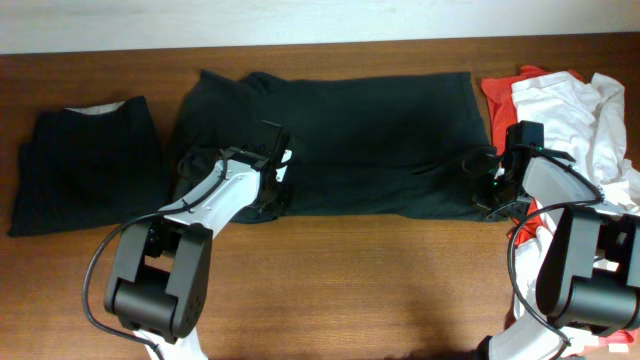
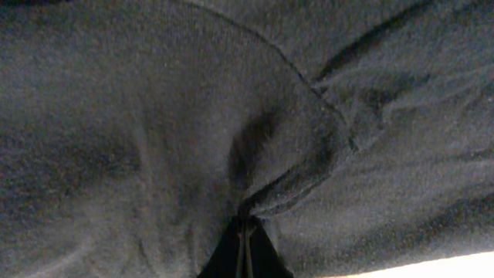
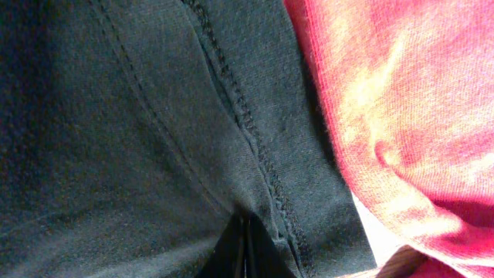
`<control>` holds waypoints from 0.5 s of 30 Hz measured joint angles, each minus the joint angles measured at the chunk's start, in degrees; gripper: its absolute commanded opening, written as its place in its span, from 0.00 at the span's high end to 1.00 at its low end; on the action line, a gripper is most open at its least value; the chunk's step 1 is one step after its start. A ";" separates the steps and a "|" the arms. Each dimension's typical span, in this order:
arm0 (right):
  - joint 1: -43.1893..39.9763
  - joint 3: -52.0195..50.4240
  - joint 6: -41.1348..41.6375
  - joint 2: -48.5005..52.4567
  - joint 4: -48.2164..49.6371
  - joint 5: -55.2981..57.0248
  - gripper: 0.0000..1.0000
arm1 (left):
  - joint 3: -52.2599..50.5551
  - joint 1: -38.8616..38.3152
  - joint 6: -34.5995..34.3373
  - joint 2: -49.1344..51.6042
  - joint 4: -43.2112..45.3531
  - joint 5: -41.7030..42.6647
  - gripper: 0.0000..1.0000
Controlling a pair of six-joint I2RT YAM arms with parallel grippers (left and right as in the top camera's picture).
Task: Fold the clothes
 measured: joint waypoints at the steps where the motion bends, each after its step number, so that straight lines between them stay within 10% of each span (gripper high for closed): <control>1: 0.00 0.00 -0.02 0.00 0.00 0.04 0.96 | 0.00 0.00 0.00 0.15 0.50 -0.20 0.99; 15: 0.00 -0.02 0.09 -0.02 -0.04 0.35 0.96 | 10.23 1.05 0.00 1.42 5.11 -5.31 0.99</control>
